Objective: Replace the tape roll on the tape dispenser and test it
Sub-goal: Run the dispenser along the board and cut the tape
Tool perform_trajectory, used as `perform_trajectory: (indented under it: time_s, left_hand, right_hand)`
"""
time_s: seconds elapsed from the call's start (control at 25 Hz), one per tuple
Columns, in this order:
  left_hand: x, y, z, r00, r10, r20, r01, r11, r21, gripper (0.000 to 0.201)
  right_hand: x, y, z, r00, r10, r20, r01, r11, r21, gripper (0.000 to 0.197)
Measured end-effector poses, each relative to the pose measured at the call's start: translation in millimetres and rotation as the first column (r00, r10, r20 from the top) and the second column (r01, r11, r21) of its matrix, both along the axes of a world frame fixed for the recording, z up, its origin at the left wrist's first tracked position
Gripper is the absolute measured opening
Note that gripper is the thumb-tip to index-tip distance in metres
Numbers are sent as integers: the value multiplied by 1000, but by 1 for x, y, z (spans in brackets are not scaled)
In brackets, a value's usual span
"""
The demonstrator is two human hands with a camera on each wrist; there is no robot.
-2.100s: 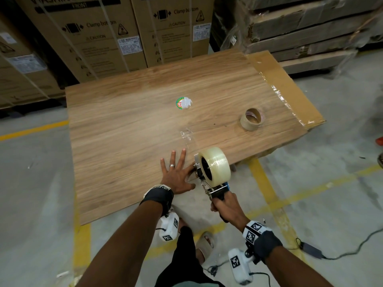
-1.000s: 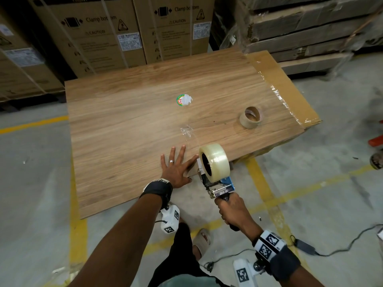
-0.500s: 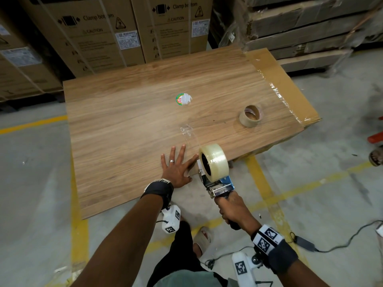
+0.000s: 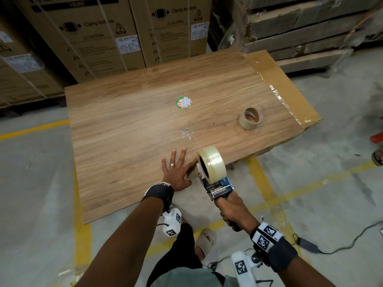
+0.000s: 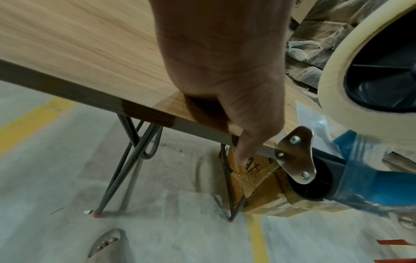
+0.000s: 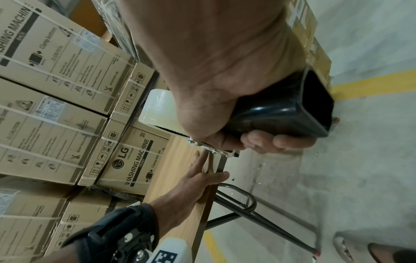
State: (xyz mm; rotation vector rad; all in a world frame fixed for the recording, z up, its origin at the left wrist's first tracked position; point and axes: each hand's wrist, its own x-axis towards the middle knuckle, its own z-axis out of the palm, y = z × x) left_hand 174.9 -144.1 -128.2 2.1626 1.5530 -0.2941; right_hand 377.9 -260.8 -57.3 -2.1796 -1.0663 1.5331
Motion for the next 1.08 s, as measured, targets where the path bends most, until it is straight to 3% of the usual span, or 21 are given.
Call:
perform_trajectory:
  time_s: [0.52, 0.72, 0.84, 0.96, 1.08]
  left_hand:
    - [-1, 0, 9, 998, 36, 56, -34, 999, -25, 102]
    - [-2, 0, 10, 994, 46, 101, -46, 999, -6, 95]
    - [-3, 2, 12, 996, 44, 79, -40, 998, -49, 88]
    - [-4, 4, 12, 995, 42, 88, -37, 998, -52, 83]
    - [-6, 3, 14, 998, 27, 63, -22, 997, -75, 90]
  right_hand:
    - [-3, 6, 13, 999, 7, -31, -8, 999, -43, 18]
    - [0, 10, 19, 996, 86, 28, -85, 996, -13, 24]
    - [0, 1, 12, 984, 162, 79, -155, 984, -89, 28]
    - [-5, -14, -2, 989, 127, 71, -121, 989, -85, 36]
    - [-4, -15, 6, 998, 56, -11, -57, 994, -92, 32]
